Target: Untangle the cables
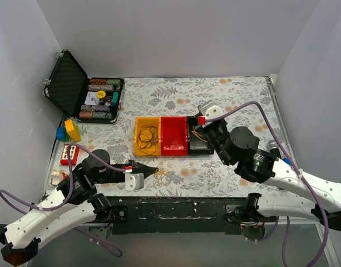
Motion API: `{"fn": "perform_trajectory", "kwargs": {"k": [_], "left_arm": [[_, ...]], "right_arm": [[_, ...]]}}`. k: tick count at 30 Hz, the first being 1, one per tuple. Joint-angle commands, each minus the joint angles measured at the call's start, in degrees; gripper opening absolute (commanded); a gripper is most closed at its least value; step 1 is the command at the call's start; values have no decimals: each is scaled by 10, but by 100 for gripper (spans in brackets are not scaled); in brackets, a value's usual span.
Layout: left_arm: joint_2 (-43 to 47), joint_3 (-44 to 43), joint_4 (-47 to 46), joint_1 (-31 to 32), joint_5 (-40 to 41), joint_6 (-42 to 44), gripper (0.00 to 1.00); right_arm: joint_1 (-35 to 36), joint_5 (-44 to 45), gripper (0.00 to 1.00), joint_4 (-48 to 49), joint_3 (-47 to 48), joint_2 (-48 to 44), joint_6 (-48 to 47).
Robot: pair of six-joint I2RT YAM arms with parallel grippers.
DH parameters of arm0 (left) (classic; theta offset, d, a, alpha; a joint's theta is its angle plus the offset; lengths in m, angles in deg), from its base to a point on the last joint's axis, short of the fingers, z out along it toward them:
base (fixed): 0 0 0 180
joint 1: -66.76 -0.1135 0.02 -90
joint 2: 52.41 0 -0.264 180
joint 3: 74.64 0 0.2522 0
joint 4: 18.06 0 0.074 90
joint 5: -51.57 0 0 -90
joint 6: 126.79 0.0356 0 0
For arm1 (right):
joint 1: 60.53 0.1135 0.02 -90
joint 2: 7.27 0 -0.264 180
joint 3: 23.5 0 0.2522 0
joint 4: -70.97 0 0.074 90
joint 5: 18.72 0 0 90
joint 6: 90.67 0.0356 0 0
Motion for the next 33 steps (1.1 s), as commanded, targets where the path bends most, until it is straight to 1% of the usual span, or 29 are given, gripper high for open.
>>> {"fn": "perform_trajectory", "kwargs": {"k": [1, 7, 13, 22, 33], "left_arm": [[-5, -27, 13, 0, -13, 60, 0], [1, -38, 13, 0, -3, 135, 0], [-3, -63, 13, 0, -22, 173, 0], [-20, -88, 13, 0, -26, 206, 0], [-28, -96, 13, 0, -25, 236, 0]], "right_arm": [[-56, -71, 1, 15, 22, 16, 22], [-128, -117, 1, 10, 25, 44, 58], [-164, -144, 1, 15, 11, 69, 83], [-220, -192, 1, 18, -12, 98, 123], [-280, -233, 1, 32, -58, 118, 152]]}}
